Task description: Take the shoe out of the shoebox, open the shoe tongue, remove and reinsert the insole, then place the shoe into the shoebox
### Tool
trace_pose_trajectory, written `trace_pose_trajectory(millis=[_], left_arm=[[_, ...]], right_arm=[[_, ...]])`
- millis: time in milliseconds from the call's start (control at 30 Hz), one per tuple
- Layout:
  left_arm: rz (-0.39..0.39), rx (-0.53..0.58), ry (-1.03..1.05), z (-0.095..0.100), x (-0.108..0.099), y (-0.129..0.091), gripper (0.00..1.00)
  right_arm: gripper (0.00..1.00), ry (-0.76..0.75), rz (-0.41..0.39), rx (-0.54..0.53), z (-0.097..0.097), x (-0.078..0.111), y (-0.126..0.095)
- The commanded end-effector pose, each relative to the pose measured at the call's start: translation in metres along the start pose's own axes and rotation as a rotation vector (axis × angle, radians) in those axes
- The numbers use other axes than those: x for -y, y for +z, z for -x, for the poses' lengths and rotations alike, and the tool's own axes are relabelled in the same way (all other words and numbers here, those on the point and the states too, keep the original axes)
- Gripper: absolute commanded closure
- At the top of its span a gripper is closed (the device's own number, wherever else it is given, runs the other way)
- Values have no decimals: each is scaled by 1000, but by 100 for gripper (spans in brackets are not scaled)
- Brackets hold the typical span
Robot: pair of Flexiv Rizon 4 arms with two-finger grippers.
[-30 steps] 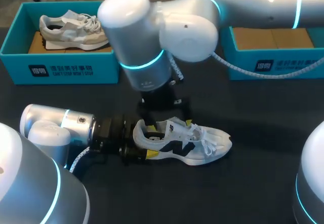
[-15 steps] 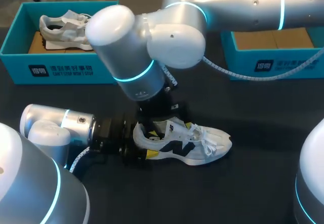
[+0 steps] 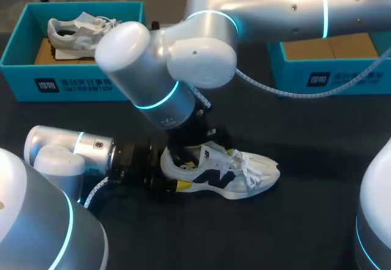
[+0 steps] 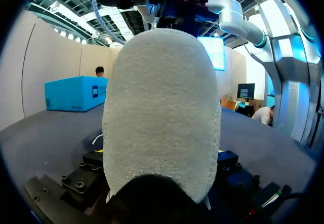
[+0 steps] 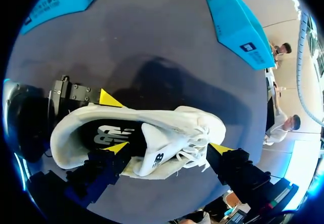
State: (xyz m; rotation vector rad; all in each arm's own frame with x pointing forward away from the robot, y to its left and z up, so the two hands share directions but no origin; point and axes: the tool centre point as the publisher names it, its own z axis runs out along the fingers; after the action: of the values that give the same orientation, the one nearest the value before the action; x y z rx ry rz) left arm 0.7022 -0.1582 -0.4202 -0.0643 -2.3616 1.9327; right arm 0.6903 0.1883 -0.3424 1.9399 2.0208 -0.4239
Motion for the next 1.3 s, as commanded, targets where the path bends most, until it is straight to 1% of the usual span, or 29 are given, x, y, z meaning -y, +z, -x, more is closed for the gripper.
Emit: trace_pose_trajectory(millis=[33, 233, 333, 533, 633, 767, 833, 867, 900, 967, 1000, 1033, 1067, 1100, 1200, 1300], left_arm=[[1, 0, 0, 1, -7, 1, 100], [1, 0, 0, 1, -7, 1, 100], [1, 0, 0, 1, -7, 1, 100], [1, 0, 0, 1, -7, 1, 100], [1, 0, 0, 1, -7, 1, 100], [1, 0, 0, 1, -7, 1, 100], [1, 0, 0, 1, -7, 1, 100], [1, 0, 0, 1, -7, 1, 100], [1, 0, 0, 1, -7, 1, 100], [1, 0, 0, 1, -7, 1, 100], [1, 0, 0, 1, -7, 1, 100], [1, 0, 0, 1, -7, 1, 100], [1, 0, 0, 1, -7, 1, 100], [1, 0, 0, 1, -7, 1, 100], [1, 0, 0, 1, -7, 1, 100], [1, 0, 0, 1, -7, 1, 100]], right_arm=[[0, 248, 7, 2, 2, 6, 3], [0, 265, 5, -10, 16, 6, 9], [0, 274, 2, -22, 26, 5, 13], [0, 279, -7, -40, 43, 3, 14], [0, 277, -13, -66, 50, 3, 14], [0, 267, -24, -104, 54, 2, 12], [0, 254, -32, -136, 51, 2, 11], [2, 246, -36, -154, 47, 2, 11], [8, 242, -44, -171, 44, 2, 12], [16, 232, -51, -183, 38, 2, 12], [22, 229, -57, -191, 36, 2, 12], [38, 222, -61, -194, 35, 2, 13], [46, 222, -64, -194, 35, 2, 13], [51, 220, -72, -202, 35, 2, 14], [59, 217, -83, -224, 37, 4, 17], [61, 215, -104, -253, 39, 6, 18]])
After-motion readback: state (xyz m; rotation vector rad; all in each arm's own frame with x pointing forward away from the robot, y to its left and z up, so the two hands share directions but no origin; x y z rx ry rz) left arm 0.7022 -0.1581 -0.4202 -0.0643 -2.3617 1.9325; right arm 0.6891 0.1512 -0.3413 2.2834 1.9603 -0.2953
